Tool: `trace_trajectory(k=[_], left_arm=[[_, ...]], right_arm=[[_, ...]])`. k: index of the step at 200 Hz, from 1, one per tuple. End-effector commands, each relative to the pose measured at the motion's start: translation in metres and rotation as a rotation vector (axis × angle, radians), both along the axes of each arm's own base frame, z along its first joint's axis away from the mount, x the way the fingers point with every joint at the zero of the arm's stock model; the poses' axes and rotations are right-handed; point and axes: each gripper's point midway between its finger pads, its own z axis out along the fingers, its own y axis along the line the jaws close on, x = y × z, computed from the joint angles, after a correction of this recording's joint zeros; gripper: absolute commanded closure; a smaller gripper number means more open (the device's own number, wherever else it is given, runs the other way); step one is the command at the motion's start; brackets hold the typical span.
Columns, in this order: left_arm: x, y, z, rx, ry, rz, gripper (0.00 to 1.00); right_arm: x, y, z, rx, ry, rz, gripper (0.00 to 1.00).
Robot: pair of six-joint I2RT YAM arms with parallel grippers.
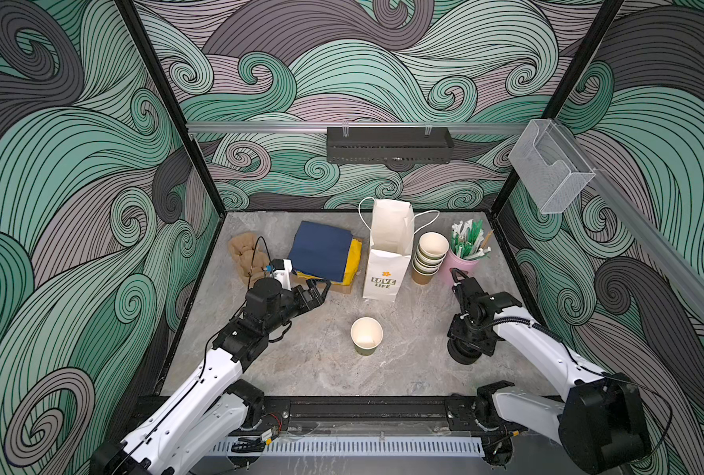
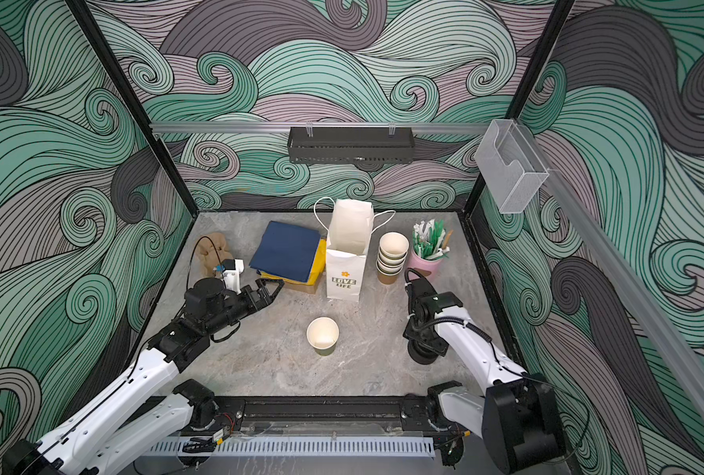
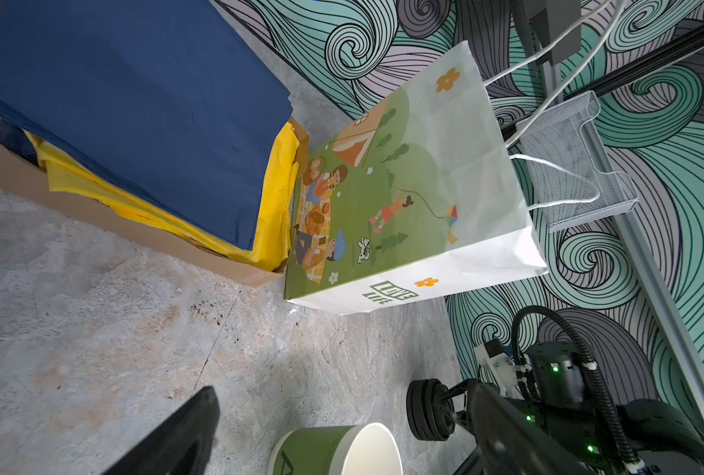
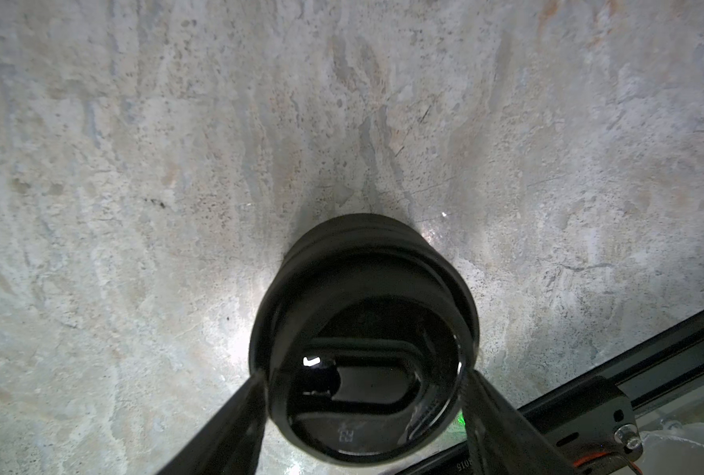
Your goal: Pack the takeout coffee
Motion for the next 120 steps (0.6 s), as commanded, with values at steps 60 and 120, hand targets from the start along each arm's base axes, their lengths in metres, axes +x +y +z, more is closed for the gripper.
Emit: trace_trajectory(k=[60,120], left_arm=[[-0.001,0.000,0.014,0.013,-0.046,-0.005,0.02],[-0.007,-0.008,0.001,0.022,-0.004,-0.065,0.02]], right_arm=[[-0.001,-0.001,0.012,0.007,-0.019,-0.011,0.40],[-0.003,0.000,0.028,0.019,-0.056,0.023,0.32]])
